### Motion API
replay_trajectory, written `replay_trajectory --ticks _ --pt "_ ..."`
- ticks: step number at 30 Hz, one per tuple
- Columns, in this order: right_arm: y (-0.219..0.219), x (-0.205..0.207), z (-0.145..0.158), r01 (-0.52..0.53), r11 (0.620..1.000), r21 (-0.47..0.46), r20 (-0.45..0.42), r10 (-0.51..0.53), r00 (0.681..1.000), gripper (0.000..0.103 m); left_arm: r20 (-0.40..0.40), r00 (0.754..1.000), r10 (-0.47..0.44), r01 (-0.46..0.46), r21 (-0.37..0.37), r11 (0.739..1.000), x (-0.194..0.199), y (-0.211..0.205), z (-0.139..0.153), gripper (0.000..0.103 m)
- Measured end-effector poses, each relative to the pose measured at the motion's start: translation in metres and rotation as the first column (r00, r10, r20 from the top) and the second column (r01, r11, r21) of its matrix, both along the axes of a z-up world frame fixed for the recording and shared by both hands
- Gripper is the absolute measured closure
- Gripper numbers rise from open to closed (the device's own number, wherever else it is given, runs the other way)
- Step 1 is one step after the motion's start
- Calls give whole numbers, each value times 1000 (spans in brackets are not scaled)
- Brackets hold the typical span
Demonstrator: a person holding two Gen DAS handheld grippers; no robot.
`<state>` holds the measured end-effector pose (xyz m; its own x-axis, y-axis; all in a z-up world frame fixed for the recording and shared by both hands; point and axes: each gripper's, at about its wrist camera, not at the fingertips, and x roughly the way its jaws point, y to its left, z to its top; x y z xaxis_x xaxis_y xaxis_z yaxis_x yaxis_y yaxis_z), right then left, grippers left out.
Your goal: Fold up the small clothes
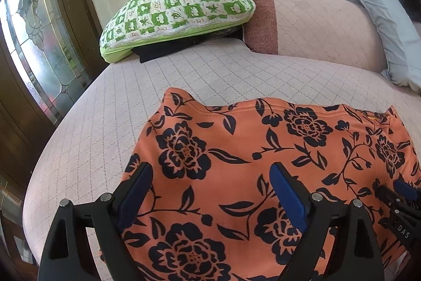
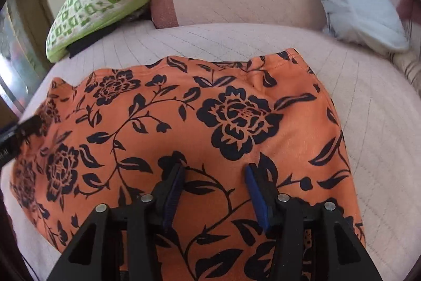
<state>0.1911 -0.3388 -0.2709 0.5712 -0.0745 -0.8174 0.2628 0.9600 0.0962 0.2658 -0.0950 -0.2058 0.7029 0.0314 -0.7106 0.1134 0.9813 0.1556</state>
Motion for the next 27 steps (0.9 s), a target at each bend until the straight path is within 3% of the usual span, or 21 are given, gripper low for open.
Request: replay_trajectory --ticks 3,8,15,23,27 --pt "-4 -6 9 -2 995 96 54 -3 999 51 3 1000 7 -7 -11 1000 0 3 2 12" --pt "19 -13 29 -108 992 63 160 97 982 51 11 1000 13 -13 -13 1000 1 4 4 12" --pt "33 -1 0 -144 987 76 21 143 989 51 15 1000 12 -12 -6 1000 1 3 3 12" --pt "34 -11 13 -160 982 99 89 152 984 51 2 1000 5 -5 6 1000 2 1 0 12" --pt "39 -10 16 -180 981 75 105 172 979 51 -54 998 14 -12 34 999 7 1 -11 12"
